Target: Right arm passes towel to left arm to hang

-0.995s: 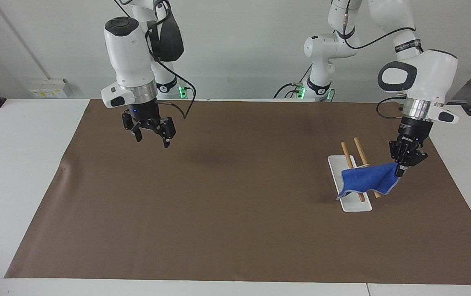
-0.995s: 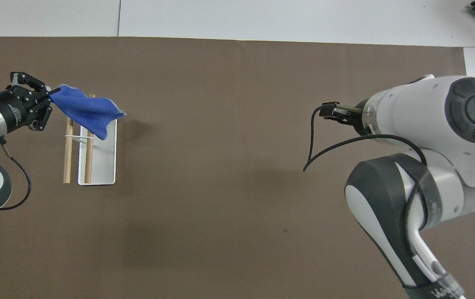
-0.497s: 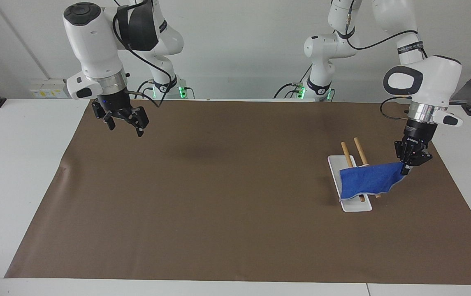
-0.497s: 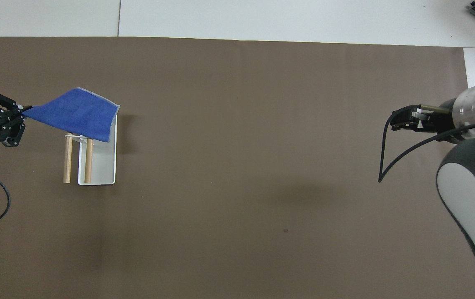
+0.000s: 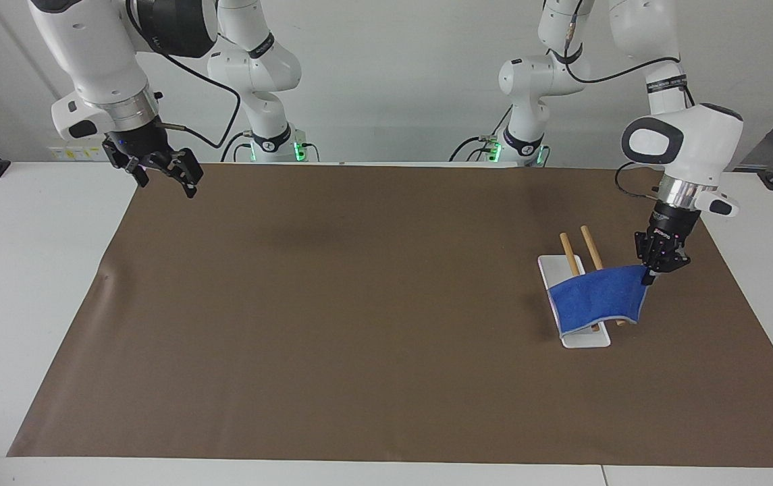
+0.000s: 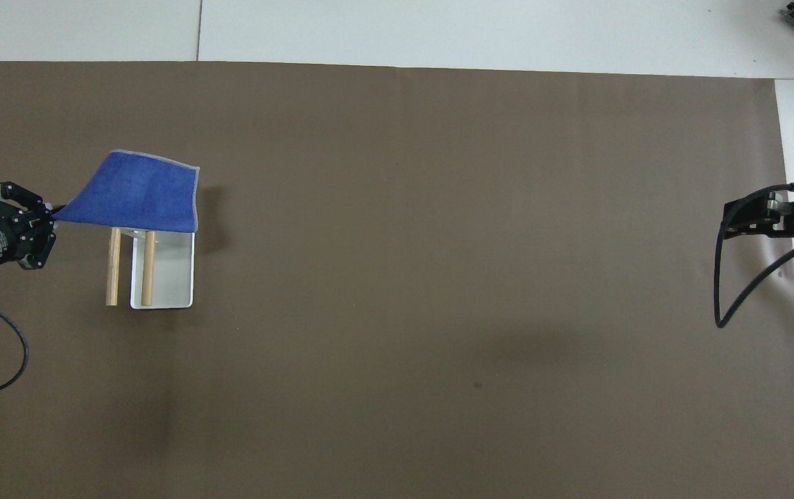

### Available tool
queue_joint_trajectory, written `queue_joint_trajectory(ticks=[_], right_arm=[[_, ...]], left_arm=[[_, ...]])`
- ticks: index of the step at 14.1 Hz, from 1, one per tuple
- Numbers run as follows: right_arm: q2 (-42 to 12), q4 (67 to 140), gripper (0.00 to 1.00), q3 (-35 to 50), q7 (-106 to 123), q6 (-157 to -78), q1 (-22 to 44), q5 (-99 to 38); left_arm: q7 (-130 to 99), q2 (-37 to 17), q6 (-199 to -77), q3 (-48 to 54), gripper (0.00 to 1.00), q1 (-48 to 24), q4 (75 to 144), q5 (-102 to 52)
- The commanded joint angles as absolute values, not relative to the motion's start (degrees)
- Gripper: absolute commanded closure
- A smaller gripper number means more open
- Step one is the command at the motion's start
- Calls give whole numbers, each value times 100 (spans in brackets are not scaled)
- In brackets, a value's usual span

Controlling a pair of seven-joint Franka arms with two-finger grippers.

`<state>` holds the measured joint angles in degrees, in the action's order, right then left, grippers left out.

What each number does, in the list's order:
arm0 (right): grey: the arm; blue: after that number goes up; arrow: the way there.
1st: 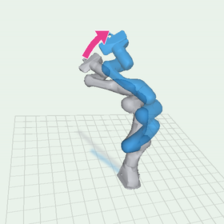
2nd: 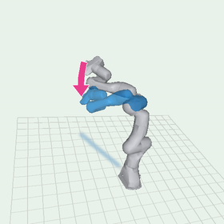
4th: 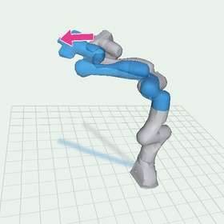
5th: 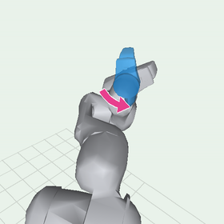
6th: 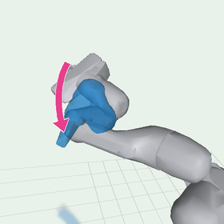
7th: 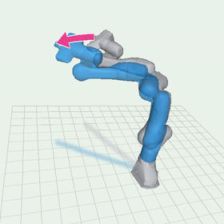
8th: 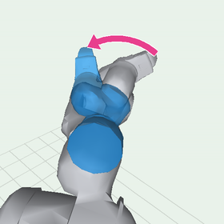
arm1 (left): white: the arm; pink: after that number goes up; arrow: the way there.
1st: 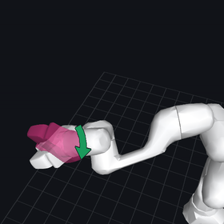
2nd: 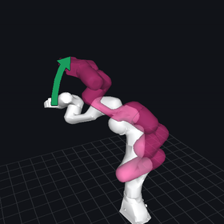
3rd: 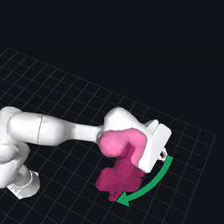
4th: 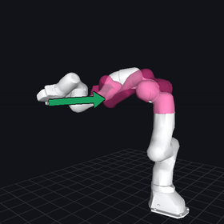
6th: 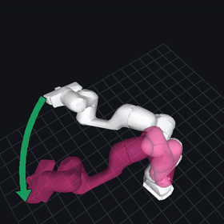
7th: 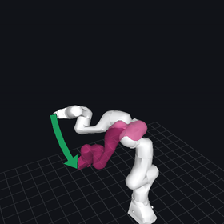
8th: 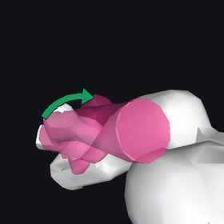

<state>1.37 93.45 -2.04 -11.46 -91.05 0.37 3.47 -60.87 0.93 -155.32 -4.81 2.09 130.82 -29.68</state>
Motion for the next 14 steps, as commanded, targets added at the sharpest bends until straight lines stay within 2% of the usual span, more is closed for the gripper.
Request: queue_joint_trajectory(ticks=[1, 3, 7, 11, 14], right_arm=[[202, 9352, 0, -167, -1002, -9026, -18, 325], [202, 9360, 0, -167, -958, -9070, -9, 316], [202, 9378, 0, -158, -941, -9053, -9, 316], [211, 9387, 0, -167, -905, -9026, -9, 316], [220, 9422, 0, -167, -888, -9027, -18, 316]], left_arm=[[-5950, 185, -15557, -536, 34, 229, 13166, -3076], [-5950, 158, -15618, -606, 1, 229, 13114, -3076], [-6003, -8, -15391, -598, 0, 176, 12509, -3067], [-5985, -342, -13435, -633, 0, 228, 10823, -2570], [-5898, -255, -12010, -598, 0, 202, 10057, -1331]])
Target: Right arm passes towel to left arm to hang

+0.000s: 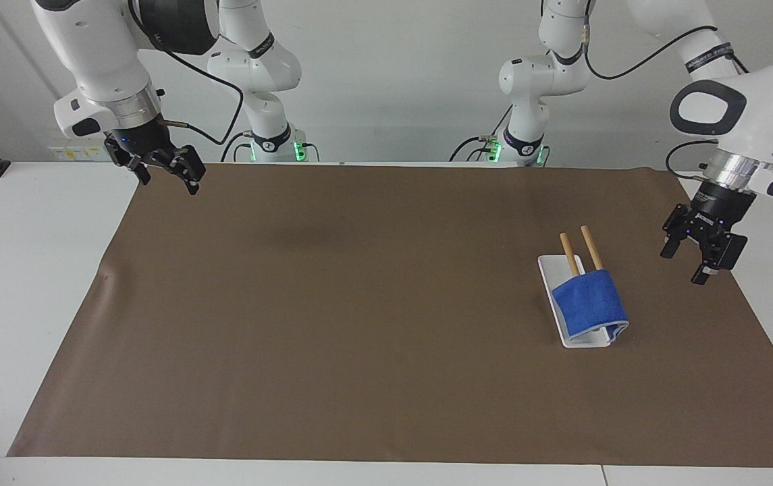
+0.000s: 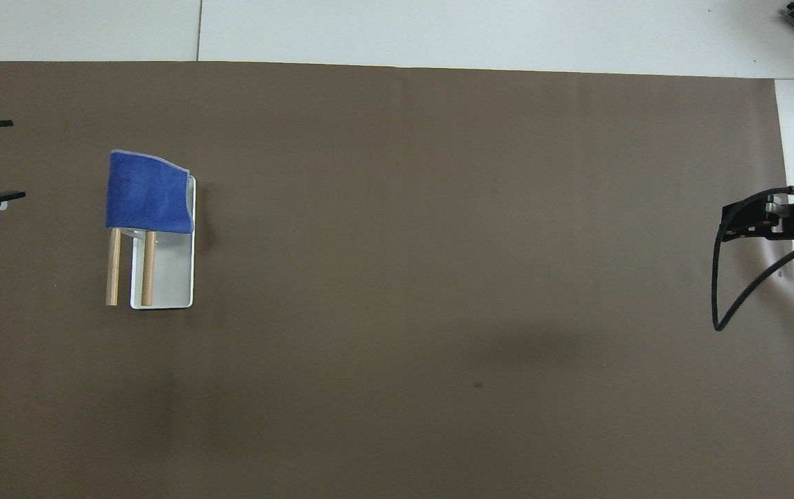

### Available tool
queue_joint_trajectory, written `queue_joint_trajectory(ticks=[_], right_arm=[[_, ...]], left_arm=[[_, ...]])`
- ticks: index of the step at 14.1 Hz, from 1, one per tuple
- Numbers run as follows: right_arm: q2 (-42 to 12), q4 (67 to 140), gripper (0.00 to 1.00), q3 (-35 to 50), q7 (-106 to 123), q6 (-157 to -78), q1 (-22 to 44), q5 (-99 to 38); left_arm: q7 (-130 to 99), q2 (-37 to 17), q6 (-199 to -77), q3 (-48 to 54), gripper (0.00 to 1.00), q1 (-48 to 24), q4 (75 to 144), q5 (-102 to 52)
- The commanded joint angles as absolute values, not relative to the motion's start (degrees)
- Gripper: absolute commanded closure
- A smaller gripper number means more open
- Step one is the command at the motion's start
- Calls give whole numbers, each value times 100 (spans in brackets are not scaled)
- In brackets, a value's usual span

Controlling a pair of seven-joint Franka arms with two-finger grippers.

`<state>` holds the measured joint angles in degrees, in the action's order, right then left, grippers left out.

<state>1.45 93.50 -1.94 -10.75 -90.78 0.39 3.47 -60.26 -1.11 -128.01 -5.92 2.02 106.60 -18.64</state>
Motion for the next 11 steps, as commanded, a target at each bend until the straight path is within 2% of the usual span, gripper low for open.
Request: queue_joint_trajectory(ticks=[1, 4, 6, 11], right_arm=[[237, 9422, 0, -167, -896, -9018, -18, 316], [255, 9387, 0, -150, -888, -8974, -18, 308], [290, 9264, 0, -123, -905, -8745, -9, 238], [343, 9334, 0, -141, -905, -8719, -9, 229]], left_arm=[[-5880, -246, -11562, -545, 0, 202, 9811, -1144], [-5023, -80, -10243, -291, 0, 167, 9274, -1099], [-4398, 43, -9784, -124, 0, 158, 9141, -1064], [-1307, 255, -9624, 317, 0, 158, 9255, -36]])
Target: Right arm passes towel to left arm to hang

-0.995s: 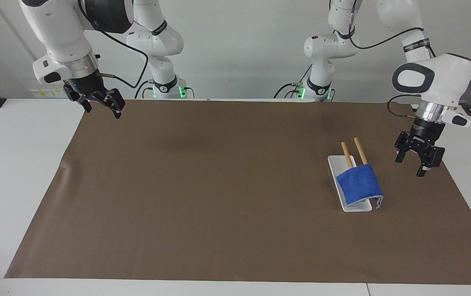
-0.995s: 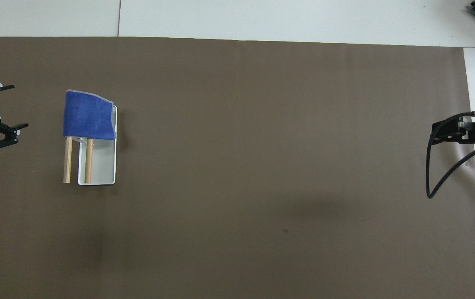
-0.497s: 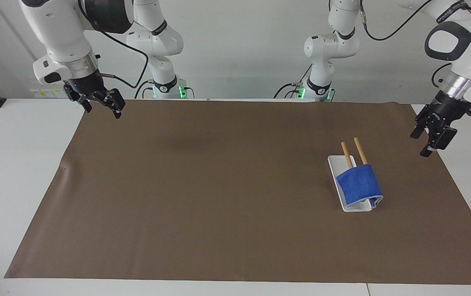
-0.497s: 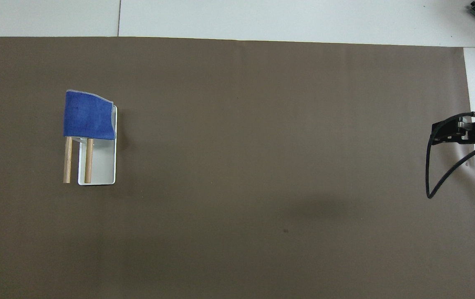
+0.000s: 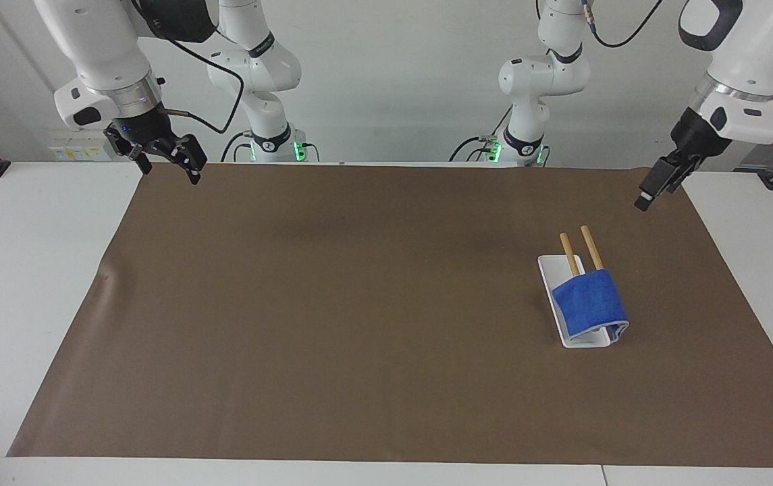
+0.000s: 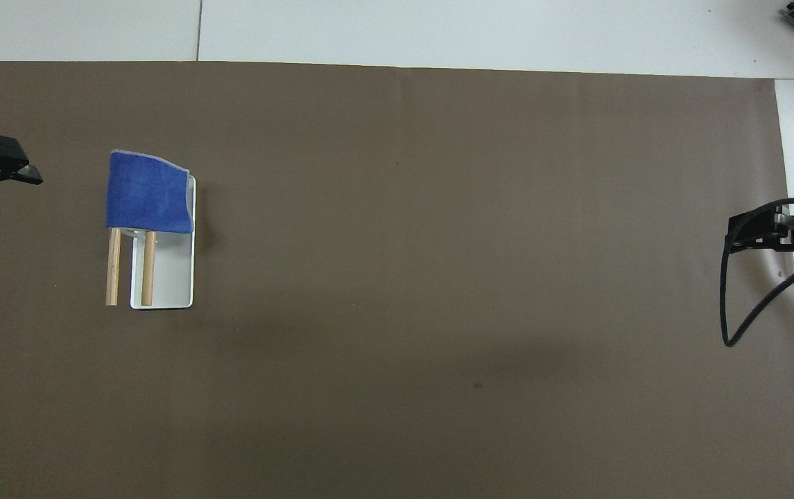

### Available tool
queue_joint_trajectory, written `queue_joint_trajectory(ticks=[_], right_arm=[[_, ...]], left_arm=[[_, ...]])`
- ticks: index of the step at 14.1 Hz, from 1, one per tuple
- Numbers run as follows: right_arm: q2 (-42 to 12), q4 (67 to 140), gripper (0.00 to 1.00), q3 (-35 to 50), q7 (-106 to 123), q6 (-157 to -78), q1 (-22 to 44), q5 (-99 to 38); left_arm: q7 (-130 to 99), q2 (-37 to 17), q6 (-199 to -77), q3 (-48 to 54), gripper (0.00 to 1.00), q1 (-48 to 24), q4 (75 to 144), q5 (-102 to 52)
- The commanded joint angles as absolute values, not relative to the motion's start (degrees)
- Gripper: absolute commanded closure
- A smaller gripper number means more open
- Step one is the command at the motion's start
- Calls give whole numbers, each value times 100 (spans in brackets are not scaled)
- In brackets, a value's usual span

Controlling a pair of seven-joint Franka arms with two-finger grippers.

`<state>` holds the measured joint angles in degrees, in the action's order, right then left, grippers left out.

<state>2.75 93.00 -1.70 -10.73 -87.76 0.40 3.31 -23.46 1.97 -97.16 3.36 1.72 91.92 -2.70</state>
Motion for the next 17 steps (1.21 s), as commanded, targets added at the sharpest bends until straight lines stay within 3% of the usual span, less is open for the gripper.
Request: queue_joint_trajectory(ticks=[1, 17], right_arm=[[343, 9334, 0, -123, -905, -8727, 0, 220], [360, 9387, 0, -105, -404, -8728, 35, 44]], left_arm=[[-918, 255, -9615, 308, 0, 167, 9255, 87], [17, 475, -9097, 483, 0, 185, 9360, 431]])
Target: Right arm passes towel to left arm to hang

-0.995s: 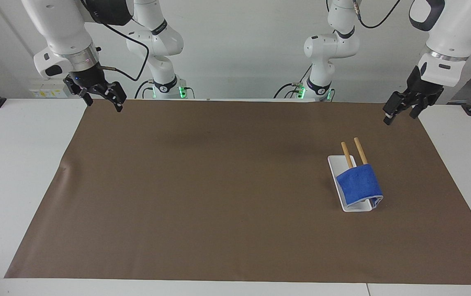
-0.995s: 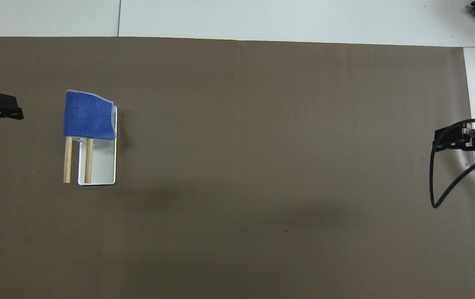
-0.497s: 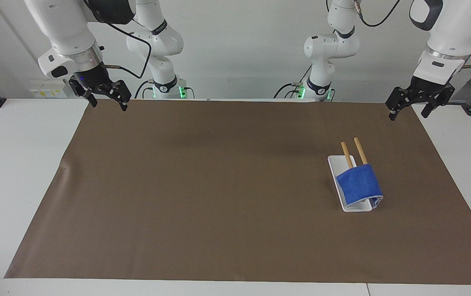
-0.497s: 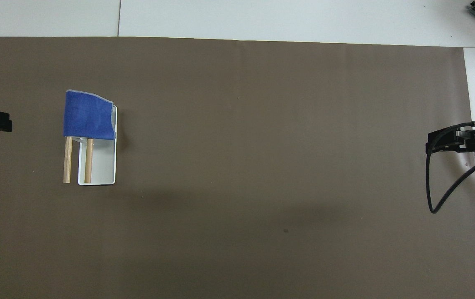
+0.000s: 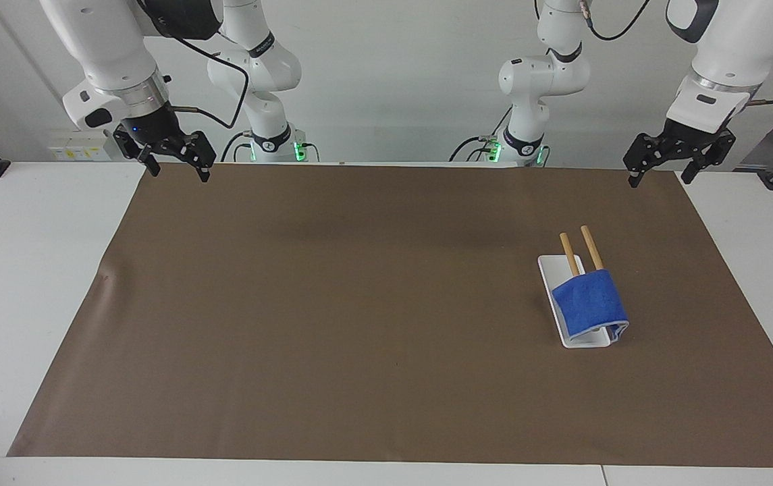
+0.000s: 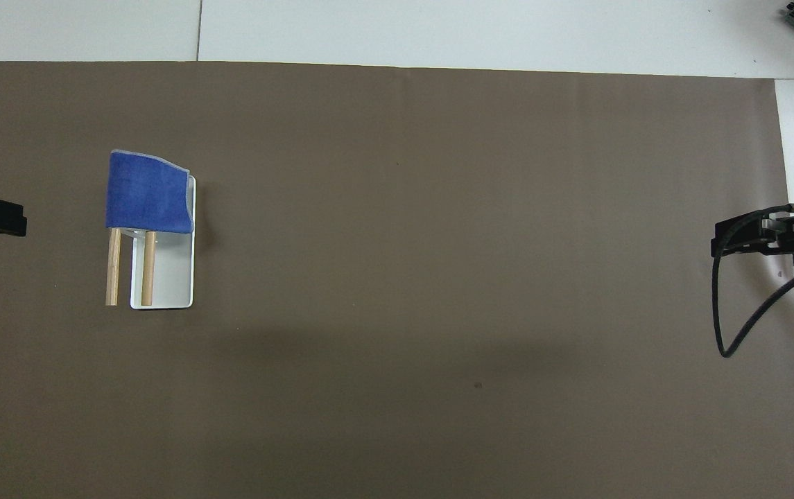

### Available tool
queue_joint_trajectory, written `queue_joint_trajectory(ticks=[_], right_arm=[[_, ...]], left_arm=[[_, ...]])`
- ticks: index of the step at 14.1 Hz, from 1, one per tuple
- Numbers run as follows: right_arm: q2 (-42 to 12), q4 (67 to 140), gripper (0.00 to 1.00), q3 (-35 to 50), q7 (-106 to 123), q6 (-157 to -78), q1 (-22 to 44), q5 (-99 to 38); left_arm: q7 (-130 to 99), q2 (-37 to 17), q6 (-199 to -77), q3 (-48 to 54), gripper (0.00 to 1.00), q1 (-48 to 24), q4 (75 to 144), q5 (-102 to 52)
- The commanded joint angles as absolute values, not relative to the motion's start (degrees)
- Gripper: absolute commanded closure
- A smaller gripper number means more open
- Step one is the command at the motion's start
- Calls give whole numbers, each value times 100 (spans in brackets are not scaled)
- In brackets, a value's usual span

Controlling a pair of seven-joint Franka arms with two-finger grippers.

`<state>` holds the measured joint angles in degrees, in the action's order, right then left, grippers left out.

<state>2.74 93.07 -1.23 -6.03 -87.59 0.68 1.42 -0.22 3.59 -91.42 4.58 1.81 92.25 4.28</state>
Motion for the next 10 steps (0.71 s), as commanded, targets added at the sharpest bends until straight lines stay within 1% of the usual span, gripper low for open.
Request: queue_joint_trajectory(ticks=[1, 3, 10], right_arm=[[360, 9387, 0, -105, -430, -8736, 35, 44], [360, 9387, 0, -105, -466, -8736, 35, 44], [360, 9387, 0, -114, -439, -8736, 35, 44]], left_arm=[[9, 509, -9079, 483, 0, 185, 9386, 257], [-61, 545, -9070, 475, 0, 185, 9457, -61], [-343, 545, -9044, 501, 0, 167, 9457, -88]])
